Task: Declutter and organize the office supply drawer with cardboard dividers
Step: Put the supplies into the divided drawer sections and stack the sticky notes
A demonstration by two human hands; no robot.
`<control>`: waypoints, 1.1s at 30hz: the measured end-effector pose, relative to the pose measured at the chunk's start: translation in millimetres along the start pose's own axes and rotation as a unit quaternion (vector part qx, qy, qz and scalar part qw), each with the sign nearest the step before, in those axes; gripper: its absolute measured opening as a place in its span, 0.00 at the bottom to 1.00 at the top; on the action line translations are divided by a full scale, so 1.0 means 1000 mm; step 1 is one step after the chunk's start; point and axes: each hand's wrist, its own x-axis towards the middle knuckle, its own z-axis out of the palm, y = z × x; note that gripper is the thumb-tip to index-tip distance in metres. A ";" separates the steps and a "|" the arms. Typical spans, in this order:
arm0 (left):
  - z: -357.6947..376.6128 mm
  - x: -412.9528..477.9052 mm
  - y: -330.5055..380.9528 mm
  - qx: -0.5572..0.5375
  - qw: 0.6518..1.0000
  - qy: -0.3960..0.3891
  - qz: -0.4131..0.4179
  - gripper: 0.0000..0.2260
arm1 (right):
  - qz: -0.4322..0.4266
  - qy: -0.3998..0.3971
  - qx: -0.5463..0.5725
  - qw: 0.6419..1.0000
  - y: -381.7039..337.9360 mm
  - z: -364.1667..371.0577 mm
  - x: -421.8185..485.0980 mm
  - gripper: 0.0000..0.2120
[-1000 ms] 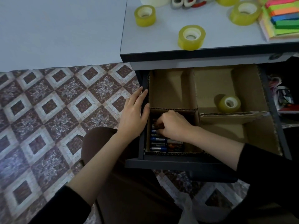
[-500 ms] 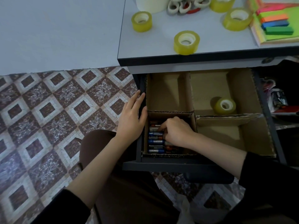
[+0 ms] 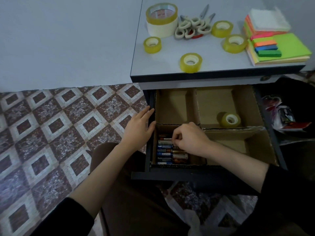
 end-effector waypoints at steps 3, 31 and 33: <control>-0.015 0.003 0.004 -0.010 0.996 0.077 0.052 0.12 | -0.025 0.049 0.015 0.998 -0.008 -0.022 -0.005 0.06; -0.100 0.163 0.058 -0.065 0.991 0.111 -0.029 0.29 | 0.063 0.335 0.047 0.939 -0.006 -0.126 0.043 0.27; -0.100 0.151 0.060 -0.084 0.990 0.113 -0.017 0.28 | 0.050 0.345 0.072 0.934 -0.001 -0.127 0.033 0.27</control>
